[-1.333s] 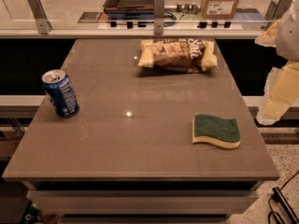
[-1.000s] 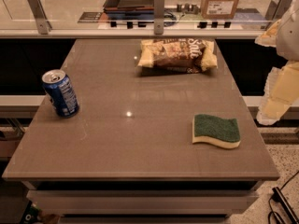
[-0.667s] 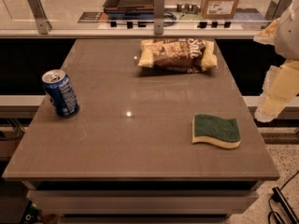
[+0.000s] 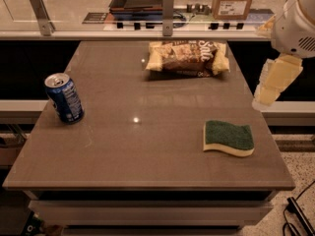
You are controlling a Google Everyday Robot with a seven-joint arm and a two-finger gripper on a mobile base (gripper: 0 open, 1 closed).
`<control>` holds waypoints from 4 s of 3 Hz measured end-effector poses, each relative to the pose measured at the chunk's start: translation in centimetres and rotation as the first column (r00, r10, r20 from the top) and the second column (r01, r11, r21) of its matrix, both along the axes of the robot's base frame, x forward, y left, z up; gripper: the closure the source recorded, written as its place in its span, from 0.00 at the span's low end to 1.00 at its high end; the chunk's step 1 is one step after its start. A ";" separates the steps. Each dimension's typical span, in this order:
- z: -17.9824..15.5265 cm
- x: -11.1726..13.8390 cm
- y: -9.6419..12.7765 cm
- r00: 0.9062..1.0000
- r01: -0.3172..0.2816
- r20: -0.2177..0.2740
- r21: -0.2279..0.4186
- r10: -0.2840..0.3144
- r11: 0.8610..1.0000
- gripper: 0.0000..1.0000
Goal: Move brown chip bag near pepsi can
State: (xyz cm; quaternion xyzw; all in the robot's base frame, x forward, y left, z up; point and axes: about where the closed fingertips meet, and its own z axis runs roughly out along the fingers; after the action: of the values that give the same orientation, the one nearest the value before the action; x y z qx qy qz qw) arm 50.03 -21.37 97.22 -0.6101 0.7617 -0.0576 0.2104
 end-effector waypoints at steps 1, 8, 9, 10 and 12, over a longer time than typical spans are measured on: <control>-0.6 3.6 0.1 0.999 -0.004 0.037 0.013 0.003 1.000 0.00; -9.1 21.4 13.6 0.977 -0.210 0.047 0.077 0.206 0.975 0.00; -10.5 23.4 12.8 0.979 -0.193 0.064 0.016 0.191 0.981 0.00; -11.4 25.2 12.1 0.979 -0.187 0.078 -0.029 0.189 0.982 0.00; -12.1 26.7 11.4 0.978 -0.182 0.089 -0.066 0.188 0.981 0.00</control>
Offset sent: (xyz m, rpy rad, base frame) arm 0.1186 0.0231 -0.0067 0.0770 -0.1362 0.0648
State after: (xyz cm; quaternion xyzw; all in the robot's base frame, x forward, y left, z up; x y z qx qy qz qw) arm 76.76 -9.92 85.10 -0.6806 0.6889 -0.0886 0.2331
